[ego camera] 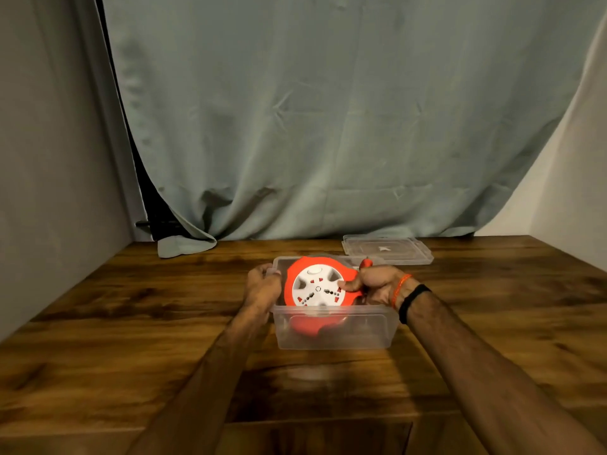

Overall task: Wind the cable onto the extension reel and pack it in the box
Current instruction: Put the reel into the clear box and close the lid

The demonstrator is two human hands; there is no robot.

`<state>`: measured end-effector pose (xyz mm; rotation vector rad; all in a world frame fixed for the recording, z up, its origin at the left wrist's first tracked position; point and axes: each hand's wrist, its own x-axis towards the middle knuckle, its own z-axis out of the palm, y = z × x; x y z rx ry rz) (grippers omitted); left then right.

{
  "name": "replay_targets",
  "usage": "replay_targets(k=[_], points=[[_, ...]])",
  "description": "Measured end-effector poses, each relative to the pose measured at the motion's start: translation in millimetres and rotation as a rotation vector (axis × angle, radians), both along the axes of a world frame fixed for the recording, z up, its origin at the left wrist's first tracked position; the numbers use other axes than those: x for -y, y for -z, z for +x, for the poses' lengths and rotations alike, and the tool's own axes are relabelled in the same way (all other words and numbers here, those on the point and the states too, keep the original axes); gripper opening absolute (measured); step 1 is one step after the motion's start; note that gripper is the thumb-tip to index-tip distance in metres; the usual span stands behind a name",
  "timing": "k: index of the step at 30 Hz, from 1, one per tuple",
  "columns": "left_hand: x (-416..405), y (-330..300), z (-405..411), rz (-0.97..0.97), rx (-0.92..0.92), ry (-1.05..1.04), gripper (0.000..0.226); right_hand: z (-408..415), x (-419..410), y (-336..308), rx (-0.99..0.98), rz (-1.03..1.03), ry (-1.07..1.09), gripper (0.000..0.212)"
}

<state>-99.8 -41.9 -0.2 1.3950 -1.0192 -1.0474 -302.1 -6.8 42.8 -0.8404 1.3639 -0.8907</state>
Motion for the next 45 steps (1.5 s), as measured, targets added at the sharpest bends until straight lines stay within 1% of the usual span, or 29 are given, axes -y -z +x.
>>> replay_targets(k=[2,4,5,7,9,12,16,19,22,24,25,26,28,30,33,36,38,39,40,41,42,43,45], points=[[0,1,1,-0.020,0.014,-0.019,0.020,-1,1,2,-0.026,0.016,-0.017,0.030],[0,2,1,-0.029,0.017,-0.022,0.020,-4,4,4,-0.028,0.020,0.008,0.042],[1,3,0,-0.031,0.010,-0.022,0.019,-4,3,4,-0.045,0.025,0.003,0.043],[2,4,1,-0.033,-0.002,-0.013,0.017,-2,0,4,-0.106,0.035,-0.033,0.025],[2,4,1,-0.029,-0.004,-0.008,0.019,0,-2,4,-0.174,0.023,-0.033,0.018],[3,4,2,-0.013,0.006,-0.002,0.021,2,-2,4,-0.284,0.025,-0.040,0.037],[2,2,2,0.012,0.002,0.007,0.020,3,-5,0,-0.367,-0.027,-0.006,0.036],[-2,-2,3,0.029,-0.009,0.045,0.028,0,-9,-5,-0.382,-0.068,0.032,0.034],[-4,-8,6,0.047,0.035,0.075,0.032,-4,-14,-16,-0.400,-0.085,0.021,0.045],[-3,-14,8,0.052,0.058,0.072,0.025,-8,-20,-24,-0.444,-0.111,0.034,0.048],[-3,-18,8,0.043,0.073,0.051,0.021,-12,-20,-25,-0.468,-0.136,0.044,0.043],[-3,-23,8,0.018,0.111,0.019,0.021,-16,-20,-27,-0.499,-0.175,0.048,0.034],[-3,-36,6,-0.053,0.186,-0.028,0.035,-24,-20,-31,-0.536,-0.267,0.071,0.014],[0,-51,-1,-0.131,0.205,-0.029,0.043,-33,-18,-38,-0.550,-0.339,0.123,0.013],[9,-73,-23,-0.182,0.212,0.033,0.046,-47,-15,-52,-0.549,-0.405,0.198,0.009],[16,-83,-48,-0.157,0.191,0.112,0.044,-65,-9,-51,-0.556,-0.438,0.238,0.015],[27,-88,-67,-0.118,0.183,0.142,0.039,-84,0,-50,-0.590,-0.431,0.280,0.024],[34,-90,-77,-0.103,0.178,0.157,0.030,-95,5,-50,-0.598,-0.421,0.302,0.027],[39,-91,-86,-0.090,0.174,0.172,0.015,-105,9,-49,-0.591,-0.410,0.316,0.028],[48,-91,-97,-0.090,0.165,0.190,0.011,-116,16,-48,-0.576,-0.387,0.336,0.028],[56,-90,-106,-0.082,0.164,0.201,0.020,-127,22,-46,-0.564,-0.373,0.353,0.028],[63,-88,-113,-0.062,0.178,0.214,0.019,-137,28,-43,-0.564,-0.353,0.371,0.028],[80,-85,-132,-0.018,0.209,0.241,0.010,-161,44,-35,-0.600,-0.331,0.404,0.027]])
